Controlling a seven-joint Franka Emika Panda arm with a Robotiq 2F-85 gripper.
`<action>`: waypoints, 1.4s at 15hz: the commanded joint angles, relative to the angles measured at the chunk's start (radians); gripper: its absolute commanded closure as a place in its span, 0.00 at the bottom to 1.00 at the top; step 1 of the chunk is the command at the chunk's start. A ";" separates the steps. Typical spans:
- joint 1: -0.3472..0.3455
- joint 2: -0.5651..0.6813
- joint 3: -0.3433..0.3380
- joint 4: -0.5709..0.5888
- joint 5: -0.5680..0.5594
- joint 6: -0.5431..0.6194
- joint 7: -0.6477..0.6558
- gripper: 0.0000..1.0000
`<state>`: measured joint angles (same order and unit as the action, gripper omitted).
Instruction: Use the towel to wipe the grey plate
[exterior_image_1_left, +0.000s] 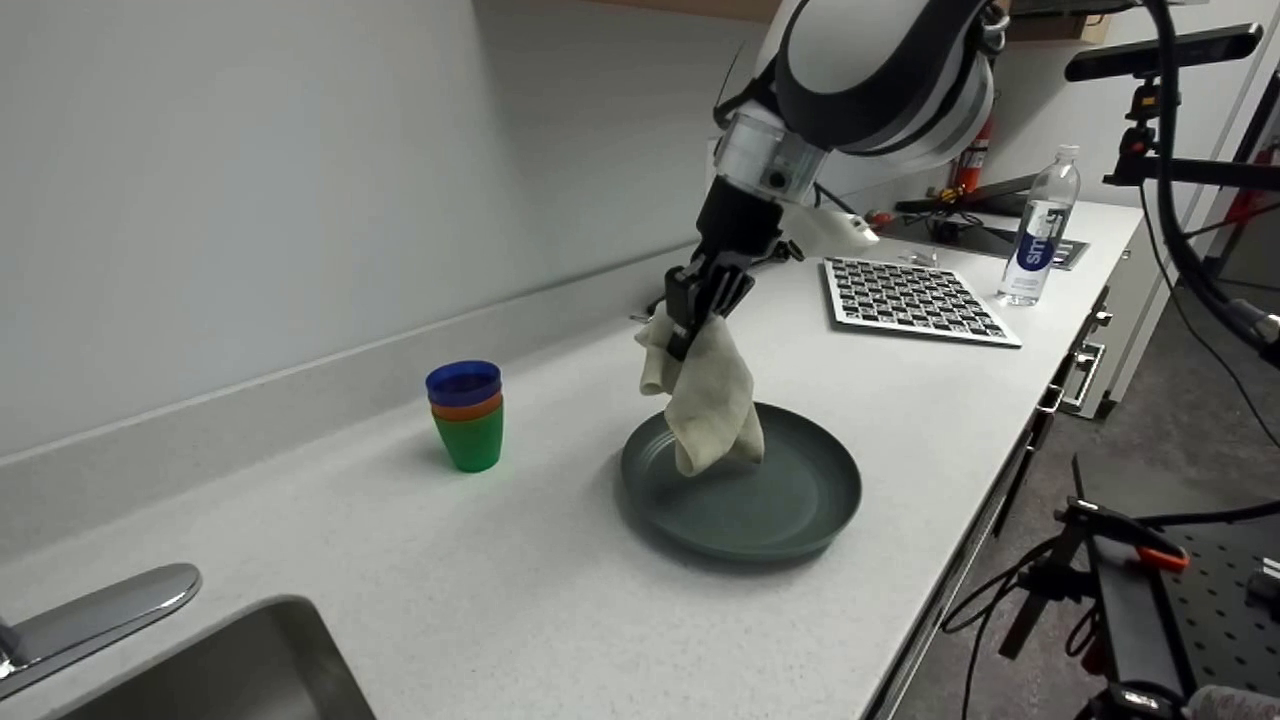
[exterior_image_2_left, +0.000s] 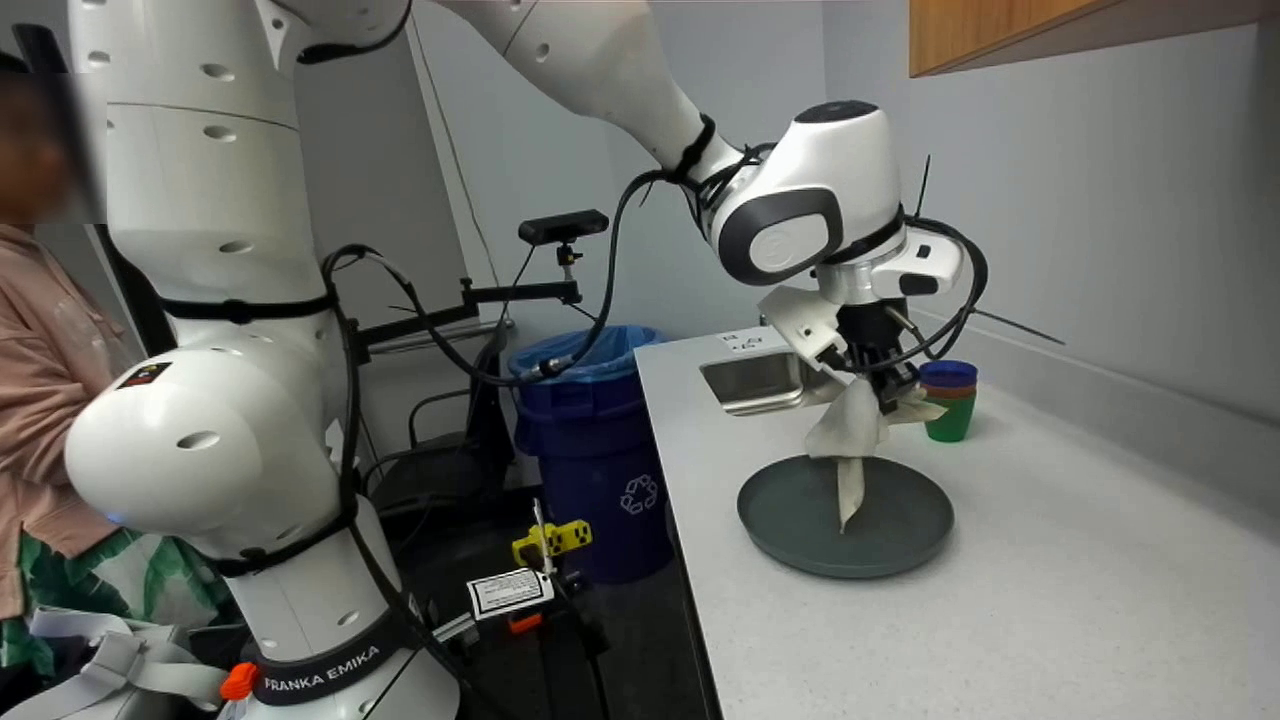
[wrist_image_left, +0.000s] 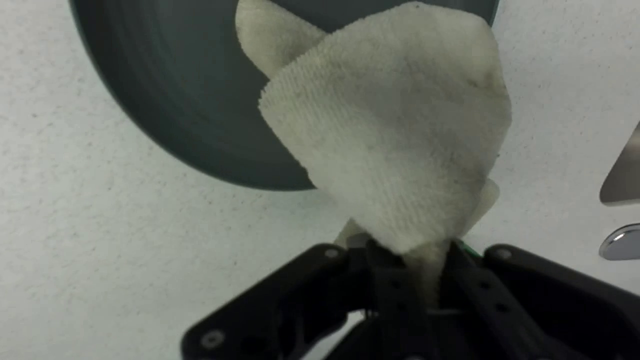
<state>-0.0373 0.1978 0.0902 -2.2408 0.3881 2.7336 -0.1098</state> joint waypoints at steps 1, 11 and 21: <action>-0.033 0.069 0.034 0.036 0.084 -0.039 -0.081 0.98; -0.020 0.174 -0.072 0.001 -0.128 -0.193 0.049 0.98; 0.037 0.195 -0.216 0.050 -0.503 -0.206 0.307 0.98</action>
<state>-0.0203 0.3730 -0.1129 -2.2224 -0.0855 2.4959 0.1482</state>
